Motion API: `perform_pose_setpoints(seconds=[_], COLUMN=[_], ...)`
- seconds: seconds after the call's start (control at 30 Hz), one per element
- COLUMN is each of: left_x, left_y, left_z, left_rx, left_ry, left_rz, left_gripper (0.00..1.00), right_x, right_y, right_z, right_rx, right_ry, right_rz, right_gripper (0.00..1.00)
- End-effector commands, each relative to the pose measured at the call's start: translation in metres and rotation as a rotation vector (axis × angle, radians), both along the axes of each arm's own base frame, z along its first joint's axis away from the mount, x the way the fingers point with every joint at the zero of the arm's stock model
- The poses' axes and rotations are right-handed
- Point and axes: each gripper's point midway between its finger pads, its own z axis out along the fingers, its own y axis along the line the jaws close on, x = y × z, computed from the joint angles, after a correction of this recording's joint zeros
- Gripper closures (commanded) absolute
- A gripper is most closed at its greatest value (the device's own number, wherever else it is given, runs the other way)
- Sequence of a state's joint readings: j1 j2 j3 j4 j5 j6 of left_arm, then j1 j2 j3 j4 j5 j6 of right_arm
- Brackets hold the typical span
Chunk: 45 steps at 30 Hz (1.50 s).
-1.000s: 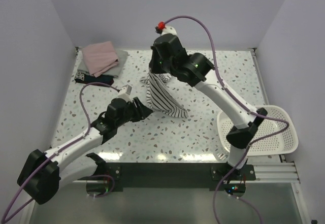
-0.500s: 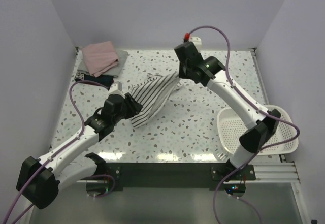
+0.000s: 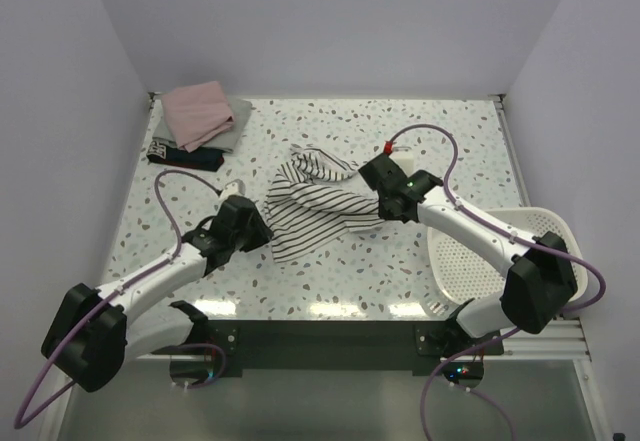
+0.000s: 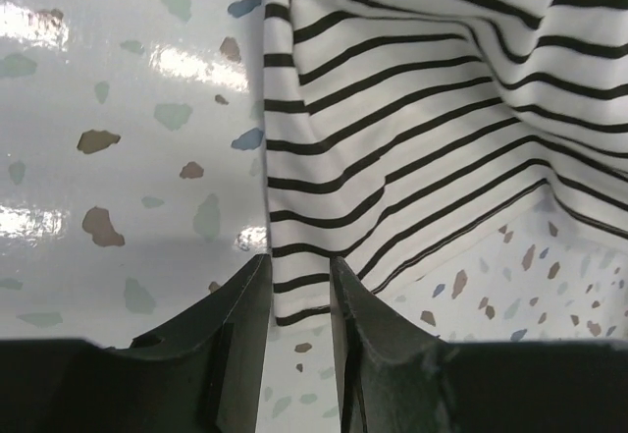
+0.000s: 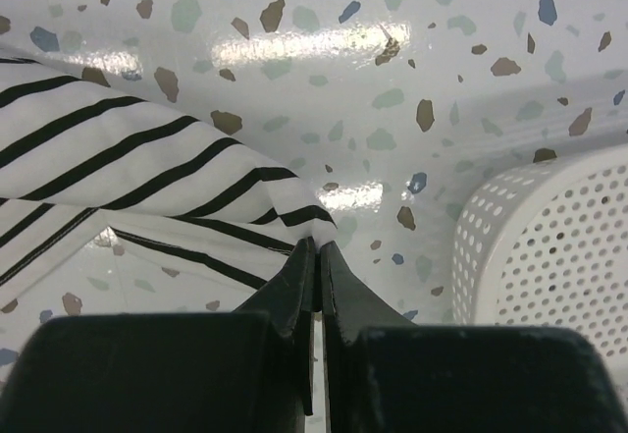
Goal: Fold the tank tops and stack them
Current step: Flatten the tank top out
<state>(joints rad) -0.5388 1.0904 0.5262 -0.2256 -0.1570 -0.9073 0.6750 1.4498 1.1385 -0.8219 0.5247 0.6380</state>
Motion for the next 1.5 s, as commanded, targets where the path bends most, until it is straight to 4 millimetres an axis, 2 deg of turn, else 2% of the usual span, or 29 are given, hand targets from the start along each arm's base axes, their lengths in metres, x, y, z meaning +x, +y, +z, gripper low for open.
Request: perform_pose_setpoints(seconds=[0.0, 0.33, 0.53, 0.67, 0.8, 1.07, 1.13, 1.23, 1.27, 1.33, 1.4, 1.47], left_x=[-0.007, -0.027, -0.031, -0.038, -0.047, -0.061, -0.064, -0.064, -0.063, -0.058, -0.048, -0.04], left_y=[-0.001, -0.006, -0.012, -0.01, 0.002, 0.005, 0.006, 0.006, 0.005, 0.003, -0.003, -0.002], left_z=[-0.014, -0.045, -0.053, -0.06, -0.069, -0.088, -0.094, -0.1, -0.102, -0.101, -0.091, -0.077], left_rx=[-0.017, -0.019, -0.023, 0.007, 0.081, 0.145, 0.159, 0.168, 0.167, 0.164, 0.16, 0.178], left_ry=[0.038, 0.118, 0.132, 0.168, 0.22, 0.326, 0.351, 0.36, 0.358, 0.342, 0.308, 0.27], left_rz=[0.002, -0.054, -0.079, -0.08, -0.032, 0.004, 0.014, 0.012, 0.008, 0.0, -0.013, -0.025], left_gripper=[0.65, 0.61, 0.57, 0.57, 0.59, 0.61, 0.63, 0.76, 0.85, 0.91, 0.99, 1.0], right_x=[0.016, 0.018, 0.018, 0.019, 0.019, 0.017, 0.018, 0.018, 0.018, 0.019, 0.02, 0.023], right_y=[0.003, 0.007, 0.005, 0.004, 0.002, 0.0, -0.002, 0.0, 0.001, 0.003, 0.003, 0.004], right_z=[0.014, 0.011, 0.011, 0.013, 0.013, 0.01, 0.01, 0.01, 0.011, 0.011, 0.012, 0.022], right_rx=[0.041, 0.046, 0.053, 0.06, 0.072, 0.091, 0.095, 0.108, 0.114, 0.12, 0.126, 0.136], right_ry=[-0.101, -0.099, -0.101, -0.106, -0.111, -0.111, -0.113, -0.115, -0.116, -0.115, -0.117, -0.133], right_rz=[-0.051, -0.044, -0.046, -0.047, -0.049, -0.051, -0.053, -0.047, -0.046, -0.04, -0.038, -0.032], right_gripper=[1.0, 1.0, 1.0, 1.0, 1.0, 1.0, 1.0, 1.0, 1.0, 1.0, 1.0, 1.0])
